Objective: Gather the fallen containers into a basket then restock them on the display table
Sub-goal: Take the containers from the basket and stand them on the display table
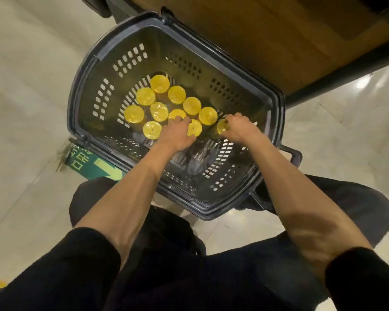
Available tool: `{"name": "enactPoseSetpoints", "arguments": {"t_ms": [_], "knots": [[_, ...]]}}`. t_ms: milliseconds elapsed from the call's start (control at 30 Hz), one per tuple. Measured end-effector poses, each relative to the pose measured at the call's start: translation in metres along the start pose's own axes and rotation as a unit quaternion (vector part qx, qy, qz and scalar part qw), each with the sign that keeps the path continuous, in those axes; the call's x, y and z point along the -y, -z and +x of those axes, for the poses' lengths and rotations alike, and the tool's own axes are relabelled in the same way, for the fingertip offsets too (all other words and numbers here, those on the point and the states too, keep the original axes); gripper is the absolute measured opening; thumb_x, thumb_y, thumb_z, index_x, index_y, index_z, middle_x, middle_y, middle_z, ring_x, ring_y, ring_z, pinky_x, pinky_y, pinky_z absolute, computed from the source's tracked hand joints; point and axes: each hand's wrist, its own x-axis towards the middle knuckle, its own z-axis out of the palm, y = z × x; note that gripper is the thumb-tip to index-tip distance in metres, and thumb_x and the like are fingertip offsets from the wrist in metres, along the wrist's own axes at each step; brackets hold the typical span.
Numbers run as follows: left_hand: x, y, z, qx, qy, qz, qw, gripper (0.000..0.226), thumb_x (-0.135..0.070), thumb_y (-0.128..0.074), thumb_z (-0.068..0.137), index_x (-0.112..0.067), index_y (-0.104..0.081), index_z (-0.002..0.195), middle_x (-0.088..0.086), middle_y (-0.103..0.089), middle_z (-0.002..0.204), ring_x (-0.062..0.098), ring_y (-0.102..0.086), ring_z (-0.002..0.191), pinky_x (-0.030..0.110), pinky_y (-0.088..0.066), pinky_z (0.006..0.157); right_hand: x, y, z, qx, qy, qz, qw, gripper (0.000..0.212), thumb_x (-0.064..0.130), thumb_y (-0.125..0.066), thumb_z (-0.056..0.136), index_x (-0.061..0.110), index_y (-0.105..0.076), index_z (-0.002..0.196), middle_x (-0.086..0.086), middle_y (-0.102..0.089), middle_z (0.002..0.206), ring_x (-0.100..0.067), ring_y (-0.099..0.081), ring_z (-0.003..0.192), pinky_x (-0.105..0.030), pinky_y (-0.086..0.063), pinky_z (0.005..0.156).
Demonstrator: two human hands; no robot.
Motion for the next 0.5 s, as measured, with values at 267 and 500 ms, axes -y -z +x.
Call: {"name": "enactPoseSetpoints", "arguments": {"t_ms": [267, 500], "knots": [[0.025, -0.043, 0.055, 0.032, -0.011, 0.041, 0.999, 0.067, -0.041, -0.065, 0.088, -0.01, -0.039, 0.141, 0.02, -0.044, 0.135, 0.042, -0.043, 0.125, 0.051, -0.043, 0.093, 0.0, -0.044, 0.07, 0.014, -0.047, 0.017, 0.999, 0.057, 0.042, -0.065, 0.084, 0.012, -0.054, 0.132, -0.016, -0.055, 0.137, -0.035, -0.055, 0.122, -0.044, -0.045, 0.103], [0.015, -0.049, 0.084, -0.024, -0.04, 0.093, 0.995, 0.067, -0.045, -0.068, 0.084, -0.009, -0.042, 0.135, 0.019, -0.046, 0.133, 0.041, -0.042, 0.123, 0.05, -0.042, 0.093, -0.004, -0.066, 0.094, -0.034, -0.082, 0.028, 0.996, 0.077, 0.042, -0.071, 0.083, 0.01, -0.034, 0.143, -0.018, -0.04, 0.144, -0.037, -0.042, 0.132, -0.045, -0.041, 0.106]]}}
